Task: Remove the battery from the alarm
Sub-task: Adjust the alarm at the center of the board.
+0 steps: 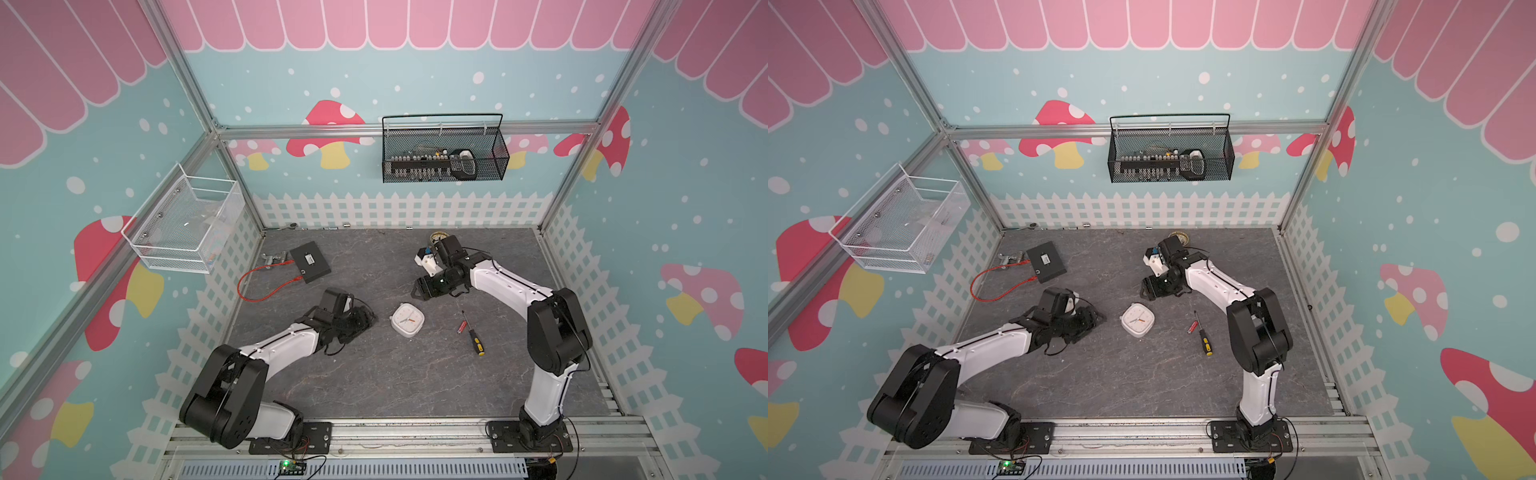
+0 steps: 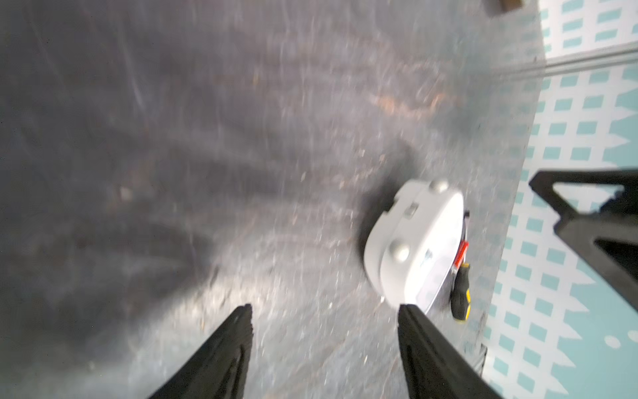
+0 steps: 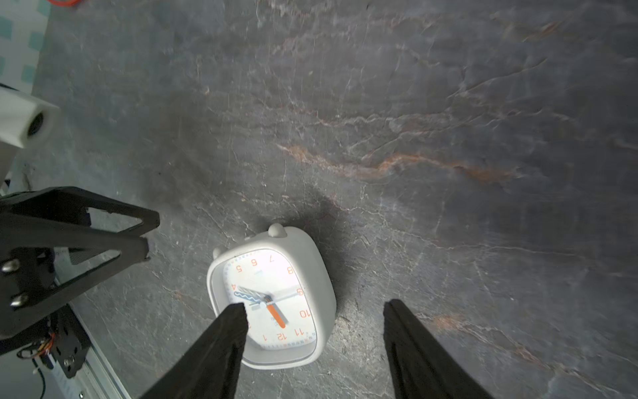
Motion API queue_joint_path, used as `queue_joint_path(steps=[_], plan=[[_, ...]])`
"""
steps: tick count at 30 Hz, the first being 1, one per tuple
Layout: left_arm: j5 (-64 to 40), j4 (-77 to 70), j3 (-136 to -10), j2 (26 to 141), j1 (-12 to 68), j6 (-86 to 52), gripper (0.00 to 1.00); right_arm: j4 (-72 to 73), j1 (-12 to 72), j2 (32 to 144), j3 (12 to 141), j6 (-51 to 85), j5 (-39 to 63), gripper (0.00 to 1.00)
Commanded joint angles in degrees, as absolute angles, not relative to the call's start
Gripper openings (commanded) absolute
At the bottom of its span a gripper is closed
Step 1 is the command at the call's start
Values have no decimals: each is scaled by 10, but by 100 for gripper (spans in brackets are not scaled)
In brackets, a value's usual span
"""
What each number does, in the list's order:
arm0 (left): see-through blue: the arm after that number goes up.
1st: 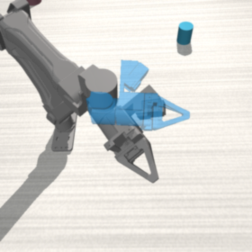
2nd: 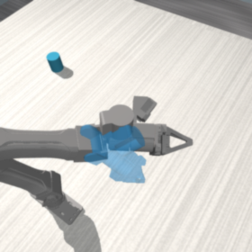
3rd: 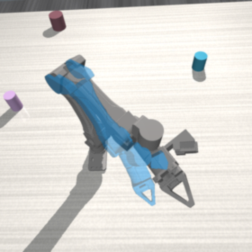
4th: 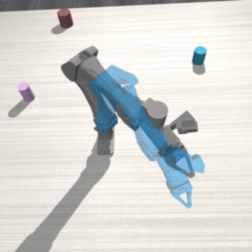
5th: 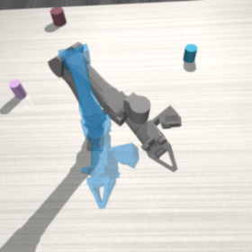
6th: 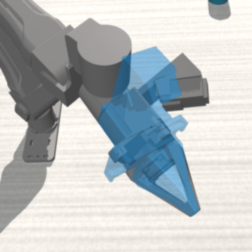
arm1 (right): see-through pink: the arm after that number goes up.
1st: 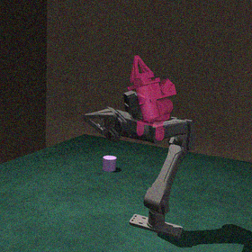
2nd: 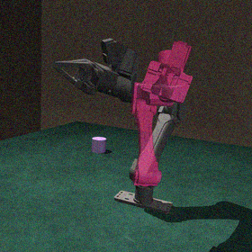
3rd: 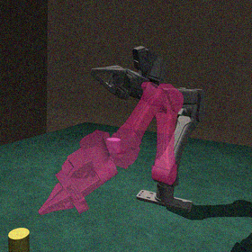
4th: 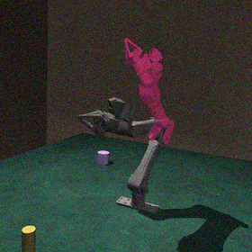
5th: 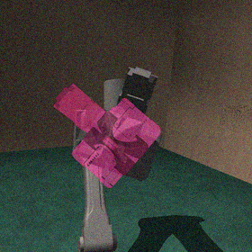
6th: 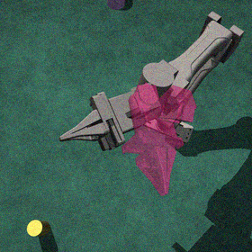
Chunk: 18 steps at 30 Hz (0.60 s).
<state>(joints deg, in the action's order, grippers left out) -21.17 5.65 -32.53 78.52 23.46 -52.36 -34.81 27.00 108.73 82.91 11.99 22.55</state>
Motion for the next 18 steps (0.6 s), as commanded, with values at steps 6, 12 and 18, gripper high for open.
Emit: queue_joint_path(steps=[6, 12, 18], plan=[[-243, -32, -310, 766, 289, -633, 70, -367, 272, 1117, 840, 58, 291, 68], [-256, -138, -325, 847, 321, -678, 70, -352, 272, 1115, 808, 59, 306, 61], [-273, -208, -360, 945, 340, -700, 68, -333, 274, 1109, 770, 71, 308, 57]])
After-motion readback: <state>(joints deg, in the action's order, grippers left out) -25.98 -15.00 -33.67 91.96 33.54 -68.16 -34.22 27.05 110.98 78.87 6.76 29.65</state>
